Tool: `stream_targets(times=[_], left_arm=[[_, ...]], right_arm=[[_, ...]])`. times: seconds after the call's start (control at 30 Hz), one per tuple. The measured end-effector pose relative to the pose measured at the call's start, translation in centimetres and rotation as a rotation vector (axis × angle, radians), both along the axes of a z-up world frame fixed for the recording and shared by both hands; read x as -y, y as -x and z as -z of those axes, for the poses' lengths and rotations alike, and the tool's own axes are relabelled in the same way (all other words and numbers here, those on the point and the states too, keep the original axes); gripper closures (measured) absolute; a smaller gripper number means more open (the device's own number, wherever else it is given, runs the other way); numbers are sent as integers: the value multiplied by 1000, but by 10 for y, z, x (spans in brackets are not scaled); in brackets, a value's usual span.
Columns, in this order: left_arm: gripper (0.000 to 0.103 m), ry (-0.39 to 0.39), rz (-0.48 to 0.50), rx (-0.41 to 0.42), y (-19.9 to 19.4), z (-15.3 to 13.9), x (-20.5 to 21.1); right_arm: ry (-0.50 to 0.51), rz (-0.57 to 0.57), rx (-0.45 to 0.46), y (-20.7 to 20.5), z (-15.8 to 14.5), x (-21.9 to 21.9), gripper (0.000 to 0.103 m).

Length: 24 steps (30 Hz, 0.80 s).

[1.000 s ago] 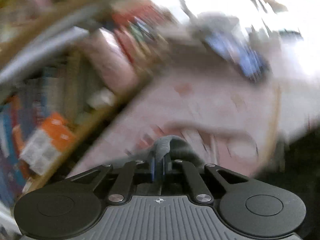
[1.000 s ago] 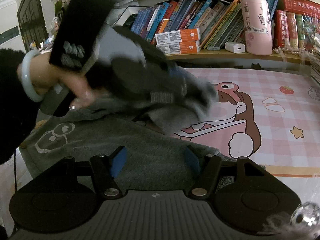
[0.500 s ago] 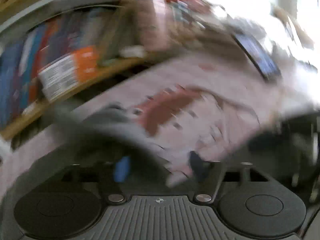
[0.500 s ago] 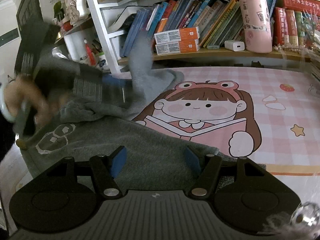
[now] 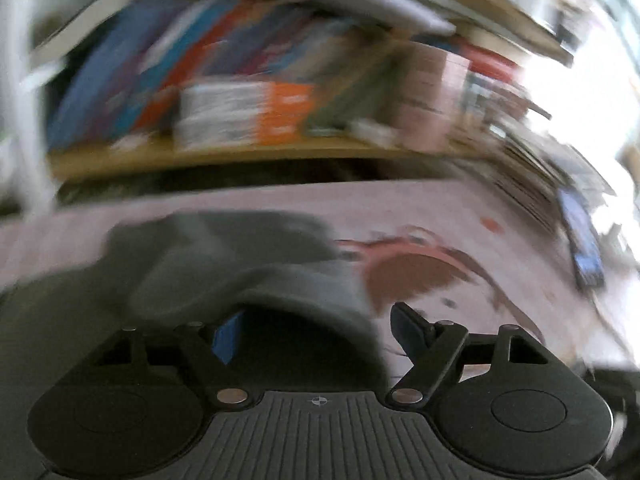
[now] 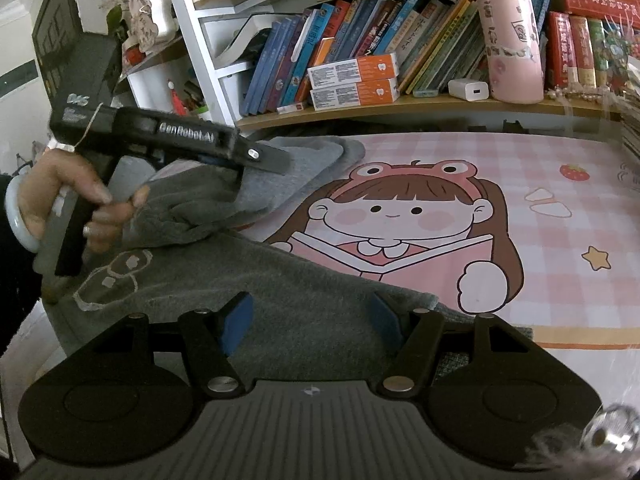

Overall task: Fold clothes
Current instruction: 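Lower the sleeve onto the sweatshirt and open the left gripper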

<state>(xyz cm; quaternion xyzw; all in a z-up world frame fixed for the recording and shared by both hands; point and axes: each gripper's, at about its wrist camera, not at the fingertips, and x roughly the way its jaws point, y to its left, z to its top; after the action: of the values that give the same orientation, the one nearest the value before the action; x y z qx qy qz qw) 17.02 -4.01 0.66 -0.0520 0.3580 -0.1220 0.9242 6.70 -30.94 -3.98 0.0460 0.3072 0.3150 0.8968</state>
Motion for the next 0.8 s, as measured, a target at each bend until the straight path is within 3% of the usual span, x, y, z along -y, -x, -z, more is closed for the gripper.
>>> stream_targets(times=[0.23, 0.43, 0.47, 0.5, 0.53, 0.57, 0.67, 0.73, 0.8], left_arm=[[21, 415, -298, -165, -11, 31, -78], [25, 675, -491, -122, -12, 47, -104], [35, 676, -514, -112, -13, 48, -105], [58, 658, -534, -108, -15, 48, -104], [69, 642, -554, -103, -18, 48, -103], [87, 640, -570, -99, -20, 49, -102], [91, 572, -544, 4, -27, 34, -82], [91, 473, -392, 92, -32, 10, -43], [91, 432, -157, 118, -38, -9, 4]], right_arm=[[3, -2, 1, 0, 0, -1, 39], [0, -2, 1, 0, 0, 0, 39], [1, -3, 1, 0, 0, -1, 39], [2, -3, 2, 0, 0, -1, 39], [3, -3, 2, 0, 0, -1, 39], [4, -3, 3, 0, 0, -1, 39], [6, -3, 4, 0, 0, -2, 39], [8, -4, 5, 0, 0, -2, 38], [7, -5, 4, 0, 0, -2, 38]])
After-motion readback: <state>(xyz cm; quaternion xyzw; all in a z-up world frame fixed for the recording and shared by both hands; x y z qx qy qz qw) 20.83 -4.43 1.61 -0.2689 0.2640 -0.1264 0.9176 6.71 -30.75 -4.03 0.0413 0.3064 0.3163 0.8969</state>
